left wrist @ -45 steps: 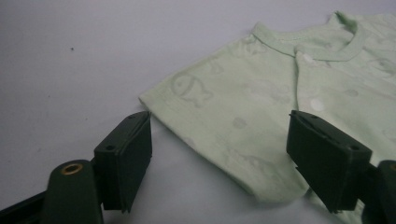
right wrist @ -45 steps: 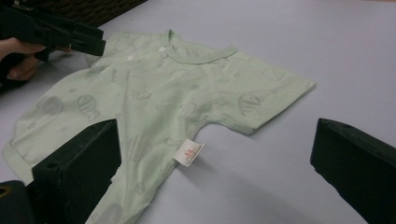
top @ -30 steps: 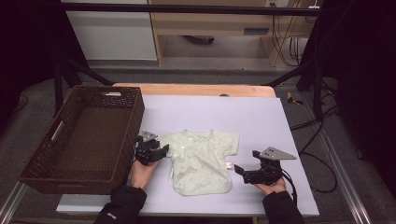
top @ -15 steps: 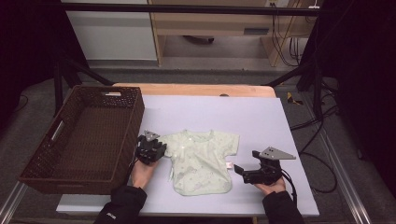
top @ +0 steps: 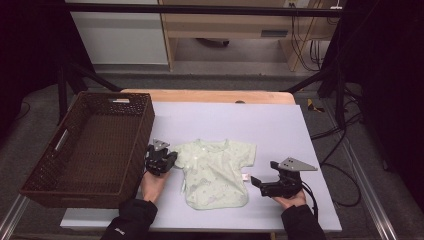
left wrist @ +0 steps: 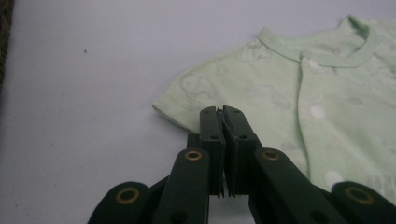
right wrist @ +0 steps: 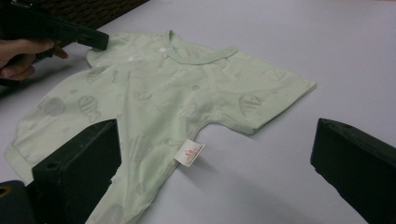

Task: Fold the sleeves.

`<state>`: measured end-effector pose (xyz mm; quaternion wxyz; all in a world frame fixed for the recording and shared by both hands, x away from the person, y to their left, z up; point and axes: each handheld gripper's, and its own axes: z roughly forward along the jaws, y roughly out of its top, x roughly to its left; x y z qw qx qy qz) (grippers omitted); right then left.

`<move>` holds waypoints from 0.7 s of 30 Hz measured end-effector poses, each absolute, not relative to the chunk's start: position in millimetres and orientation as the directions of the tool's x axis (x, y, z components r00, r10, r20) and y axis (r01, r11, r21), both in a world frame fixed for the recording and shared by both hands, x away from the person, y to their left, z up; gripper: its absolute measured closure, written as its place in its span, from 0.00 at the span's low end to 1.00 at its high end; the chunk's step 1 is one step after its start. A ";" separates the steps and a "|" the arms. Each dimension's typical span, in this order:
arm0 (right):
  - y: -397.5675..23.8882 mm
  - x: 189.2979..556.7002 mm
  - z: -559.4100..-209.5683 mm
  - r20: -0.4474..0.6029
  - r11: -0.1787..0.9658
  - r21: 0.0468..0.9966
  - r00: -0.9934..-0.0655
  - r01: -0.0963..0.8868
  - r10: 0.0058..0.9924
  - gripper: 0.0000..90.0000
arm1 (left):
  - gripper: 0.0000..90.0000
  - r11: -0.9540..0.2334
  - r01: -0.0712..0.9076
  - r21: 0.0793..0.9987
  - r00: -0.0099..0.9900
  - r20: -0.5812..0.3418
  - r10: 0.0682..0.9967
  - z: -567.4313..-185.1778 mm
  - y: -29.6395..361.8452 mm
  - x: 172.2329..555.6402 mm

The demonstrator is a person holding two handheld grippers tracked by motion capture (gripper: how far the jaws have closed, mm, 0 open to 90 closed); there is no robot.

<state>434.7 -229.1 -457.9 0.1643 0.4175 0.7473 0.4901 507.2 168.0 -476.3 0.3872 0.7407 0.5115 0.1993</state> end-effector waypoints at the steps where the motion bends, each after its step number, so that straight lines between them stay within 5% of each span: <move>1: -229.1 434.6 -457.9 0.163 0.172 0.870 -0.598 0.462 0.785 0.03 | 0.96 -0.178 0.597 0.782 0.401 -0.099 0.911 -475.2 168.0 506.4; 21: -228.0 434.6 -457.8 0.159 0.178 0.870 -0.603 0.459 0.781 0.03 | 0.96 -0.226 0.529 0.818 0.469 -0.059 0.881 -455.8 152.7 499.2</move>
